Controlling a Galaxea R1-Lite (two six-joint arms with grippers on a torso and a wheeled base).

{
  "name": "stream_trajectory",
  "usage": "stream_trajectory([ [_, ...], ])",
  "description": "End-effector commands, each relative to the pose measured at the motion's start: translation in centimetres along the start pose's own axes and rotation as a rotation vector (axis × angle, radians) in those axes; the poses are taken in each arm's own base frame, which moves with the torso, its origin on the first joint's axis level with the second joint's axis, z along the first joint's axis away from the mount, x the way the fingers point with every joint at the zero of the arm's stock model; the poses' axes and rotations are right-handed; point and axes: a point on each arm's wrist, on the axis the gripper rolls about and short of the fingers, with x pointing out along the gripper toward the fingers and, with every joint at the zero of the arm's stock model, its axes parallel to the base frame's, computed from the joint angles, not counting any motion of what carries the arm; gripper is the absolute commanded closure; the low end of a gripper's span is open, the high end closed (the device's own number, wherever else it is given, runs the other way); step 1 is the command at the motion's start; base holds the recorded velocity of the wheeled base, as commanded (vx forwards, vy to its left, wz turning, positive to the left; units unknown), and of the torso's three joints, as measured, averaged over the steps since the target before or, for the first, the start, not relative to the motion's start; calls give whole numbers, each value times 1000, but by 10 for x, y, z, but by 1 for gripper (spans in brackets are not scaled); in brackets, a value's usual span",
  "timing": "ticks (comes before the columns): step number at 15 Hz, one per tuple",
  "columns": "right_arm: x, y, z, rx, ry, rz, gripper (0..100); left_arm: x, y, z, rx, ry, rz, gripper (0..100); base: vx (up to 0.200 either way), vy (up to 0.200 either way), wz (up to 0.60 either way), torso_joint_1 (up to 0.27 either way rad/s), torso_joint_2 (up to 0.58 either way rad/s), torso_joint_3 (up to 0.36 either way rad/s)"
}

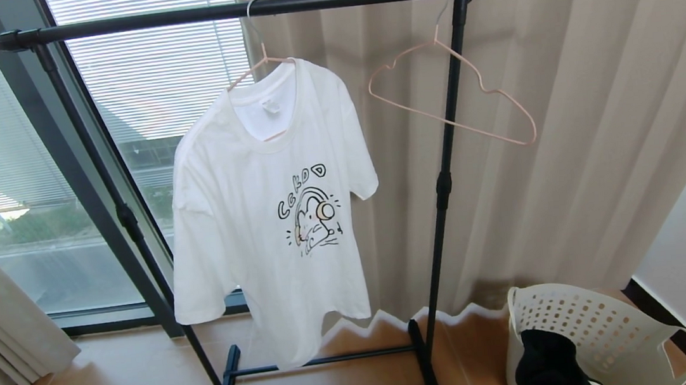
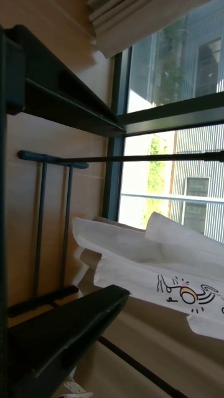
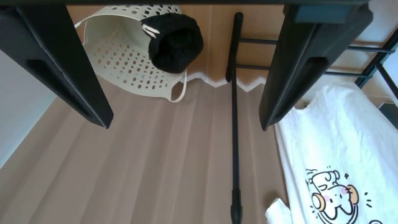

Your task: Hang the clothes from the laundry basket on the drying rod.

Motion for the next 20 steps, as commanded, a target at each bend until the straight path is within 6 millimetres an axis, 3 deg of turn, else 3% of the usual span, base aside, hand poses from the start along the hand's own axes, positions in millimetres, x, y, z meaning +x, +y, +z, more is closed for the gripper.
stream_trajectory([
  [1, 0, 0, 0, 0, 1, 1, 0, 0, 0, 0, 0, 2, 1, 0, 0, 0, 0, 0, 0, 0],
  [20, 0, 0, 0, 0, 1, 1, 0, 0, 0, 0, -2, 2, 1, 0, 0, 0, 0, -40, 148, 106],
])
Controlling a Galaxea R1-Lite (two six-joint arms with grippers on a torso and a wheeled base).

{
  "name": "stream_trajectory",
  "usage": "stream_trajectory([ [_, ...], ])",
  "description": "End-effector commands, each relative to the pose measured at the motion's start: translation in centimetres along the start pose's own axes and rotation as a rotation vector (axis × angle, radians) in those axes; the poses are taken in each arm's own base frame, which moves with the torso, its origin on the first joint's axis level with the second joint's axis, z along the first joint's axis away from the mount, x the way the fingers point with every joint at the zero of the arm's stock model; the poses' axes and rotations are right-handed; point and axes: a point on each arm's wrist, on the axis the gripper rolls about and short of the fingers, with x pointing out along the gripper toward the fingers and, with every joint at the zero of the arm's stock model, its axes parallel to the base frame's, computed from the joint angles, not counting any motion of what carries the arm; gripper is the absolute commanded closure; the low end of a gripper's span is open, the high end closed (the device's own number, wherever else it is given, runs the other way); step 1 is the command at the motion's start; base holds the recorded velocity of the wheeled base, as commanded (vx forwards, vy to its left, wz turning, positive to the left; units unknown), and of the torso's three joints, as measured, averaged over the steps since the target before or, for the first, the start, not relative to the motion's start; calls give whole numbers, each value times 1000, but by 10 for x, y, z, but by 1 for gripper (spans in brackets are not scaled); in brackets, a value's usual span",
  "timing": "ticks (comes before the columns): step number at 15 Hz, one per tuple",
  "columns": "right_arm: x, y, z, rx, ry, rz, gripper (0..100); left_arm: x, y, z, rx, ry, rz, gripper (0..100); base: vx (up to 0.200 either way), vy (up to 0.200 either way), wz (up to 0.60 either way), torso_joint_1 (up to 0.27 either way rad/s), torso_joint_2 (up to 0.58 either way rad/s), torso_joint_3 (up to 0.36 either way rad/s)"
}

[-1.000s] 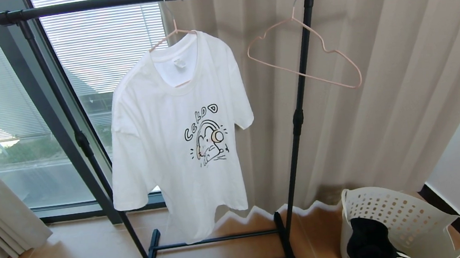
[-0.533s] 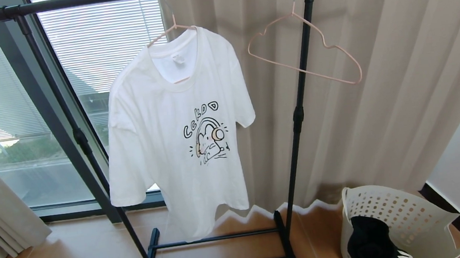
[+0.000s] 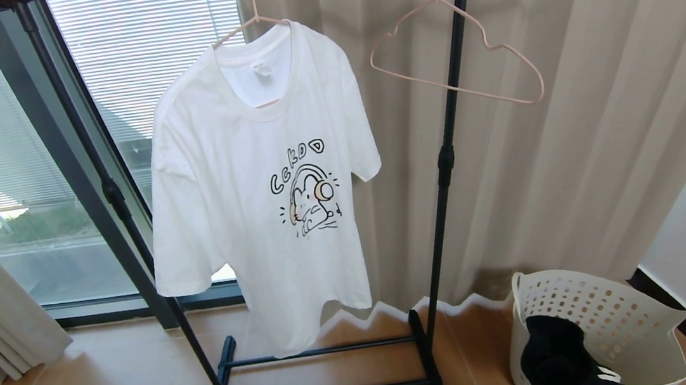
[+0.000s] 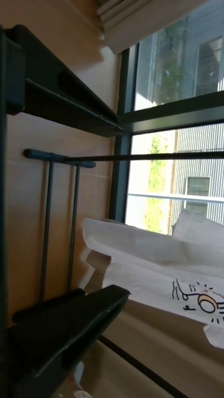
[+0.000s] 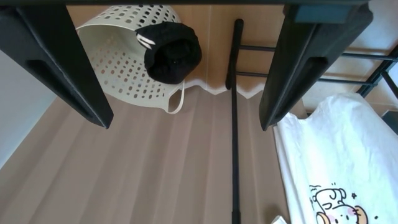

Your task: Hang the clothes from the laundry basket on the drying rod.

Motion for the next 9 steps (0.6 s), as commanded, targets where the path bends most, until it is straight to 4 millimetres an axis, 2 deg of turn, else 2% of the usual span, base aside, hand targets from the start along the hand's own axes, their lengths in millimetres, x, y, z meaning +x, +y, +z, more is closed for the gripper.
stream_trajectory([
  [1, 0, 0, 0, 0, 2, 1, 0, 0, 0, 0, 0, 2, 1, 0, 0, 0, 0, -51, 227, 183],
  [3, 0, 0, 0, 0, -1, 1, 0, 0, 0, 0, -2, 2, 1, 0, 0, 0, 0, -66, 342, 271],
  [6, 0, 0, 0, 0, 1, 1, 0, 0, 0, 0, -2, 2, 1, 0, 0, 0, 0, -23, 129, 103],
  [9, 0, 0, 0, 0, 1, 1, 0, 0, 0, 0, -2, 2, 1, 0, 0, 0, -600, -2, 20, 18],
])
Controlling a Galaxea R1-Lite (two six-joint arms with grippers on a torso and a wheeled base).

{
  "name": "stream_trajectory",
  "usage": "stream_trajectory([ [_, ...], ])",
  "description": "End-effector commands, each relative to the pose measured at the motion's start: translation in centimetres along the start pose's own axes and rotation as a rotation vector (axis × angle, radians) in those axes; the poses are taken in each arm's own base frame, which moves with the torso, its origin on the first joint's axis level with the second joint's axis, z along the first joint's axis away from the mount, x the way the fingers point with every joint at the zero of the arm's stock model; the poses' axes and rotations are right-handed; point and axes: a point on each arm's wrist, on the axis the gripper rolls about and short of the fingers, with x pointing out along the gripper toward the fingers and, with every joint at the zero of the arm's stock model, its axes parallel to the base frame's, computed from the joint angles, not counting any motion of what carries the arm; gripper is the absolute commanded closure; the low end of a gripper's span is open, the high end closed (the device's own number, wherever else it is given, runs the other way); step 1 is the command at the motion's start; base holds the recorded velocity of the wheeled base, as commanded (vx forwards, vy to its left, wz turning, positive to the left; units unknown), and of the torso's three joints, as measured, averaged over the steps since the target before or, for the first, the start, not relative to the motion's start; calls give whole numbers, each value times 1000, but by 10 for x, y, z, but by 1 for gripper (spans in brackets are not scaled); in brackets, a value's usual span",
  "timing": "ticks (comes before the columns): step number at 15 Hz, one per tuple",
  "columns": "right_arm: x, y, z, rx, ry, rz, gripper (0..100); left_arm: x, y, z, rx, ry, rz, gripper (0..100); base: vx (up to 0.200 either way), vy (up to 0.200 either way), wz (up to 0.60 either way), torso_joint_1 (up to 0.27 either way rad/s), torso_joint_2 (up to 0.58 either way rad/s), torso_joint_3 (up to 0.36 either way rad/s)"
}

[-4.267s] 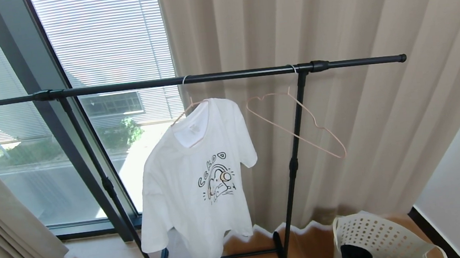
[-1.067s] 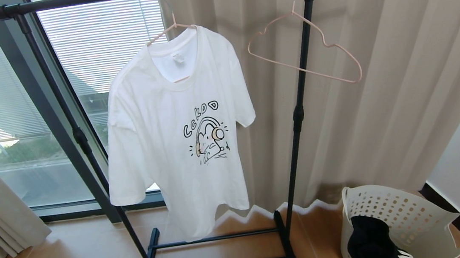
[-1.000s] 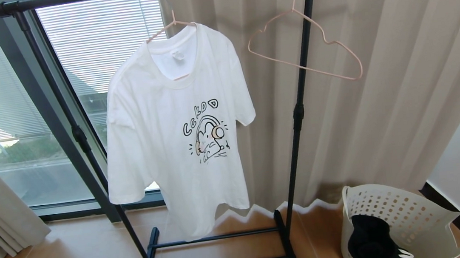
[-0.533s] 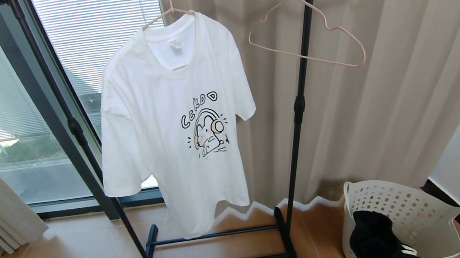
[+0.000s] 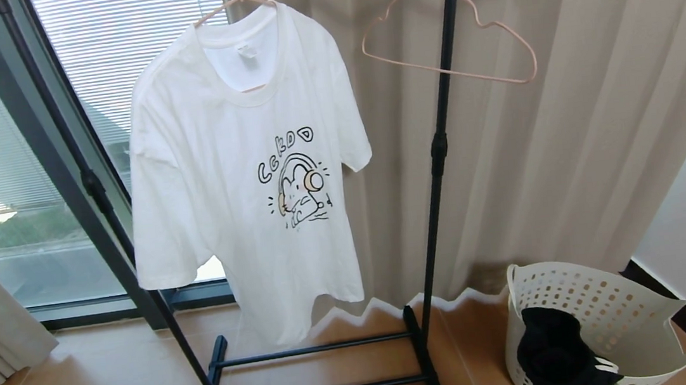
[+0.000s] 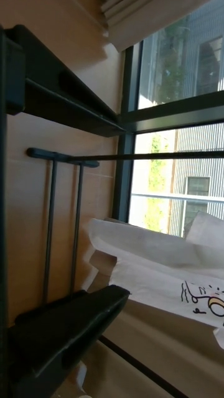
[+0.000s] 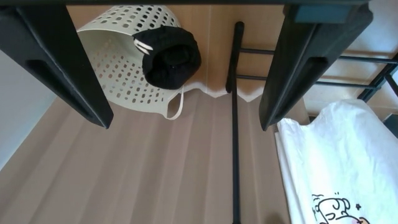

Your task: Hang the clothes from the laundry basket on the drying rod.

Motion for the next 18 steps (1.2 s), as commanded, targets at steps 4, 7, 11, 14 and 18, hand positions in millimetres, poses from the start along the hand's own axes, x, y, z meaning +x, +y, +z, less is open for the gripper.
stream_trajectory([
  [4, 0, 0, 0, 0, 1, 1, 0, 0, 0, 0, 0, 2, 1, 0, 0, 0, -600, 6, 4, 8],
  [7, 0, 0, 0, 0, 1, 1, 0, 0, 0, 0, 0, 2, 1, 0, 0, -67, 0, -1, 2, 2],
  [11, 0, 0, 0, 0, 1, 1, 0, 0, 0, 0, 0, 2, 1, 0, 200, -200, 0, -2, 5, 6],
  [14, 0, 0, 0, 0, 1, 1, 0, 0, 0, 0, -2, 2, 1, 0, 200, -67, -200, 5, 2, 4],
  [18, 0, 0, 0, 0, 1, 1, 0, 0, 0, 0, -2, 2, 1, 0, 100, 0, 0, 1, 1, 2],
])
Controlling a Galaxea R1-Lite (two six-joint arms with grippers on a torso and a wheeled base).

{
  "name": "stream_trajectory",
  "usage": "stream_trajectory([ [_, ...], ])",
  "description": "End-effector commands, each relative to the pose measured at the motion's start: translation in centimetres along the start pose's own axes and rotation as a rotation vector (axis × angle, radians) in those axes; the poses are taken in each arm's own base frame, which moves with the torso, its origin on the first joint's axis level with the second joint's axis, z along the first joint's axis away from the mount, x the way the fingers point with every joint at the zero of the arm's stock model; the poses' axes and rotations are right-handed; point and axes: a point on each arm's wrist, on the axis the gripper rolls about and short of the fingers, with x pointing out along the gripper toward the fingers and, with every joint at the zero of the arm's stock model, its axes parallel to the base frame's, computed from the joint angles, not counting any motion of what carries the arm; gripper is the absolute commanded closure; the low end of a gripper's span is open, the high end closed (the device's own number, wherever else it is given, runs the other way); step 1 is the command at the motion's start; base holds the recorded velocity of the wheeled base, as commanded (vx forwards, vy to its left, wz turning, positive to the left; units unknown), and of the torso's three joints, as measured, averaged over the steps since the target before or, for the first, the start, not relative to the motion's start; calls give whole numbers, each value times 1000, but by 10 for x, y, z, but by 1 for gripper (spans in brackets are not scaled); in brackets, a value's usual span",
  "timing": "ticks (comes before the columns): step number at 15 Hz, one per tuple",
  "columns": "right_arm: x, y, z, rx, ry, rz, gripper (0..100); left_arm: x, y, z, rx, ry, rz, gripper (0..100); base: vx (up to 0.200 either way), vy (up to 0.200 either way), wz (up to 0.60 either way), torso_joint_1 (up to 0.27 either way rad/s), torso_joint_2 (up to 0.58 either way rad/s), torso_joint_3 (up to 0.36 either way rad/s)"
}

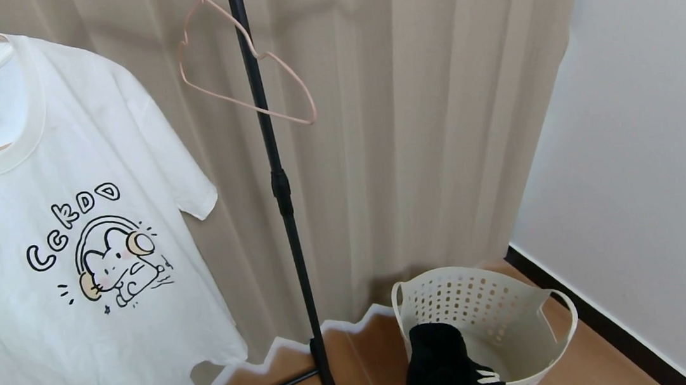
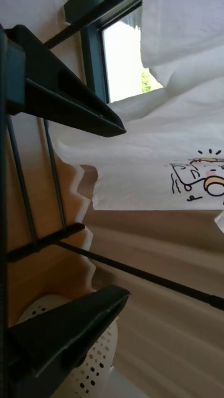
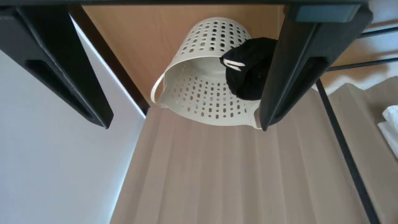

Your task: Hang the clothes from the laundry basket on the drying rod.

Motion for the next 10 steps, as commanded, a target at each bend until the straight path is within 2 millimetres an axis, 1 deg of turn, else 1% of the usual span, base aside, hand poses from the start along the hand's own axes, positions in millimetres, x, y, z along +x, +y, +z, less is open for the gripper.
stream_trajectory([
  [1, 0, 0, 0, 0, 0, 1, 0, 0, 0, 0, -1, 1, 1, 0, 0, 0, -600, 17, 12, -2],
  [7, 0, 0, 0, 0, 0, 1, 0, 0, 0, 0, -1, 1, 1, 0, 0, 0, 0, 0, 0, 0],
  [9, 0, 0, 0, 0, 2, 1, 0, 0, 0, 0, -1, 1, 2, 0, 0, 0, -600, 2, 7, 0],
  [10, 0, 0, 0, 0, 0, 1, 0, 0, 0, 0, -1, 1, 1, 0, 0, 0, 0, 0, 0, 0],
])
